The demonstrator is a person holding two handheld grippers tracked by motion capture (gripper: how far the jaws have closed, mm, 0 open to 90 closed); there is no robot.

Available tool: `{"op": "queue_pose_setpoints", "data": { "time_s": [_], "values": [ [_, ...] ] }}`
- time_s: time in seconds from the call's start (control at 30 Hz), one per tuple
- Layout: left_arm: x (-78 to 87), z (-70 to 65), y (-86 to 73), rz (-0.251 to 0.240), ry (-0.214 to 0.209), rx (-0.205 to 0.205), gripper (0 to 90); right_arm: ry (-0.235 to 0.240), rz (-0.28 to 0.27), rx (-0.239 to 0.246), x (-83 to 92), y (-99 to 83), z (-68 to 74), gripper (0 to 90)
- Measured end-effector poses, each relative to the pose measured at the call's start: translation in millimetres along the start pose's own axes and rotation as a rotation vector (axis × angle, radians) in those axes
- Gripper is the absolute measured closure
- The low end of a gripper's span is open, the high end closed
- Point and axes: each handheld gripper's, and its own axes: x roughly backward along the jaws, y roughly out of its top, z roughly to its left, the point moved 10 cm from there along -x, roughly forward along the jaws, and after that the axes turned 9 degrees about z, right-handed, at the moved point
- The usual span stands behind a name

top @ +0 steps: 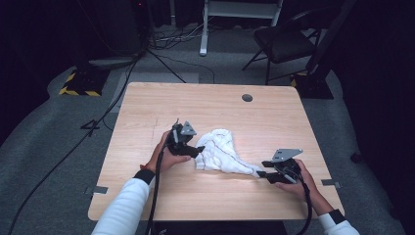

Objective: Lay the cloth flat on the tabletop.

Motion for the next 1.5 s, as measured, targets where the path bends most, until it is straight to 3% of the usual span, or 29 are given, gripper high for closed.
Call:
{"op": "queue_pose_setpoints", "data": {
  "time_s": [0.23, 0.37, 0.47, 0.53, 0.57, 0.6, 0.63, 0.77, 0.9, 1.07, 1.1, 1.5],
  "values": [
    [-37.4, 11.4, 19.9, 0.050, -0.001, 0.028, 25.9, 0.005, 0.028, -0.036, -10.5, -4.5, -4.5, 49.7],
    [-53.7, 10.5, 16.9, 0.117, 0.010, 0.008, 25.6, 0.021, 0.025, -0.054, -11.2, -5.5, -4.2, 50.7],
    [-54.8, 11.9, 15.7, 0.108, -0.012, 0.038, 27.7, 0.031, 0.021, -0.051, -11.0, -5.8, -3.5, 55.5],
    [-53.9, 9.8, 13.2, 0.103, -0.069, 0.046, 37.6, 0.048, 0.020, -0.040, -10.4, -5.6, -0.5, 64.0],
    [-52.7, 10.0, 12.2, 0.100, -0.075, 0.043, 46.3, 0.062, 0.023, -0.025, -10.1, -5.3, 2.7, 69.9],
    [-51.4, 9.4, 11.5, 0.095, -0.087, 0.042, 46.3, 0.062, 0.023, -0.025, -10.1, -5.3, 2.7, 69.9],
    [-49.9, 7.9, 10.5, 0.094, -0.108, 0.042, 52.8, 0.067, 0.024, -0.023, -10.0, -5.3, 3.5, 72.9],
    [-44.2, 6.0, 7.5, 0.086, -0.112, 0.001, 72.0, 0.096, 0.024, -0.012, -9.6, -5.1, 7.6, 85.2],
    [-27.0, 8.2, 13.9, 0.024, -0.093, -0.007, 82.4, 0.035, 0.020, 0.024, -6.5, -3.1, 4.4, 87.1],
    [-1.5, 5.5, 16.4, -0.011, -0.093, -0.055, 86.5, -0.012, -0.084, -0.002, 17.2, 10.7, -5.4, 87.5],
    [2.7, 4.5, 16.4, -0.013, -0.092, -0.061, 86.7, -0.032, -0.131, -0.012, 28.5, 16.7, -10.0, 87.5],
    [46.9, -5.1, 24.2, -0.114, -0.083, -0.108, 87.0, -0.090, -0.230, -0.014, 61.4, 34.7, -22.7, 87.8]
  ]
}}
